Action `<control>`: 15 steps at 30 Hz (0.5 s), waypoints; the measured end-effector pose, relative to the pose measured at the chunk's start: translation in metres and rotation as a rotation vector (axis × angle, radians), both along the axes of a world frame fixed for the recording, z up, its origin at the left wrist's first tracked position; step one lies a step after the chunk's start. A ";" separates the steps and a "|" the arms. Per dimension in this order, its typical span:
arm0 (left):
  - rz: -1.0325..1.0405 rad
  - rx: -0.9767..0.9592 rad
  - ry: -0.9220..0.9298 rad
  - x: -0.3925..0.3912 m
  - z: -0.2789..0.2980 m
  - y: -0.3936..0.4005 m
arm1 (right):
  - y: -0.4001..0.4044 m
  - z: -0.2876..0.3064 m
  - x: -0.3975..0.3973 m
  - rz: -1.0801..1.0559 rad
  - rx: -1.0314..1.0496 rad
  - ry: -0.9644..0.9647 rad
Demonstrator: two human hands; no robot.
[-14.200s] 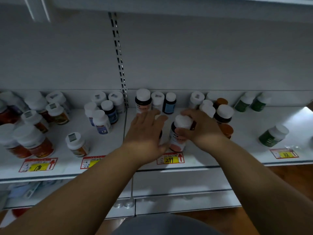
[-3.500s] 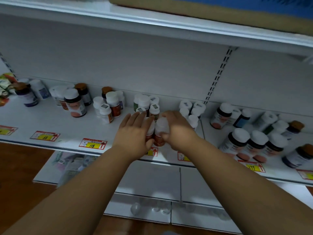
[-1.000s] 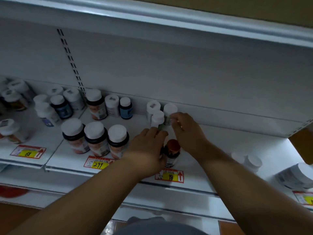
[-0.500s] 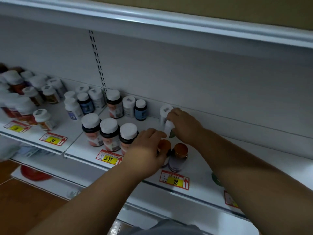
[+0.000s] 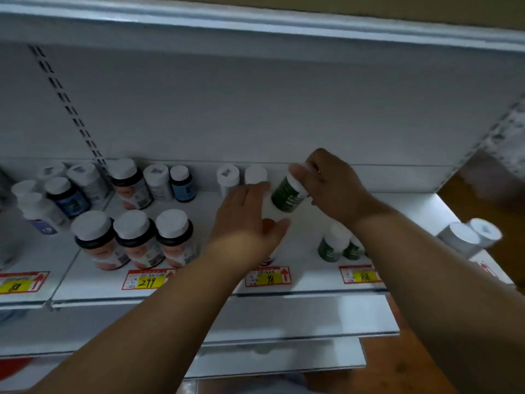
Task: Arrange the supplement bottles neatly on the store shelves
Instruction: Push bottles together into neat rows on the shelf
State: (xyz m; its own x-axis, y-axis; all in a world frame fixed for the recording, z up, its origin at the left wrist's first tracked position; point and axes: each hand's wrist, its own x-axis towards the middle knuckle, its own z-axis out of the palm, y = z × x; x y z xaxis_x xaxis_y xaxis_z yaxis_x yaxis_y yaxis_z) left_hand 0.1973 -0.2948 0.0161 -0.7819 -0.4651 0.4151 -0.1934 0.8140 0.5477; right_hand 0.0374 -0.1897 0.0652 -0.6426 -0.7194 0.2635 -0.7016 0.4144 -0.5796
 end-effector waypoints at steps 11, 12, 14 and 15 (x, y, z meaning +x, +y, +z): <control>-0.120 0.145 0.014 -0.065 -0.008 0.064 | 0.084 0.023 -0.040 0.058 -0.062 -0.223; -0.081 0.174 0.021 -0.069 -0.013 0.071 | 0.087 0.020 -0.050 0.048 -0.059 -0.196; 0.013 0.180 0.049 -0.074 -0.025 0.088 | 0.087 0.010 -0.069 0.029 -0.056 -0.124; 0.051 0.137 0.059 -0.075 -0.031 0.097 | 0.084 0.004 -0.076 0.029 -0.029 -0.081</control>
